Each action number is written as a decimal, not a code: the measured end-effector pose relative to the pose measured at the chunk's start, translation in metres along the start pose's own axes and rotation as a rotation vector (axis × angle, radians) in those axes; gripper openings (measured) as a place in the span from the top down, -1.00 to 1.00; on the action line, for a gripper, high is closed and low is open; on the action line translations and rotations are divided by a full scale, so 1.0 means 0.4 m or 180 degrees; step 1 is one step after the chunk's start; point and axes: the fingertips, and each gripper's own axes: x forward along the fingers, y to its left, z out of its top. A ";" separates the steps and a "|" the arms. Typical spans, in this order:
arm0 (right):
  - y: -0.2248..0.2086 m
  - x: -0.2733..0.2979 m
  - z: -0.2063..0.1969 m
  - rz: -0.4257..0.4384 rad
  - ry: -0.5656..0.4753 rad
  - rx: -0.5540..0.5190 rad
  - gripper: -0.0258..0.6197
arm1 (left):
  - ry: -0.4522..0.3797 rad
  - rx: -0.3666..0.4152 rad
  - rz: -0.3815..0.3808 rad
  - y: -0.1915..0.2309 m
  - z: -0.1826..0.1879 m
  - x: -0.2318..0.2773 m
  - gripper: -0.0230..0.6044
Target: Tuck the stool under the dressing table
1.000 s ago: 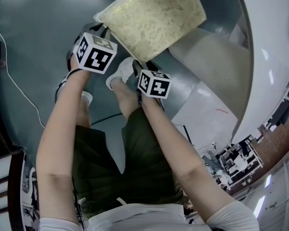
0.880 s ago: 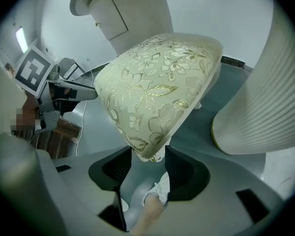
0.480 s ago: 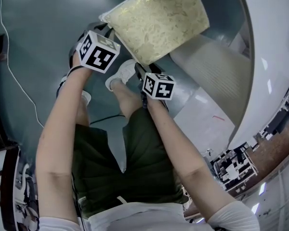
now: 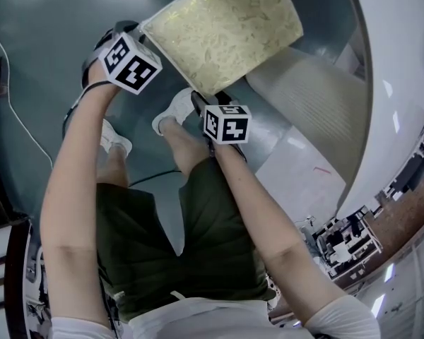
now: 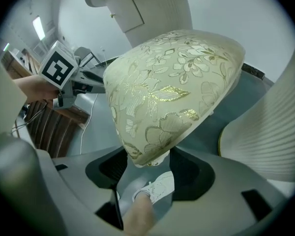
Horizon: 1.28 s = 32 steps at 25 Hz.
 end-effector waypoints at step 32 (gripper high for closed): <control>-0.048 0.014 0.019 -0.0730 -0.0435 0.0194 0.19 | -0.0509 0.0398 0.0092 -0.008 0.058 0.062 0.66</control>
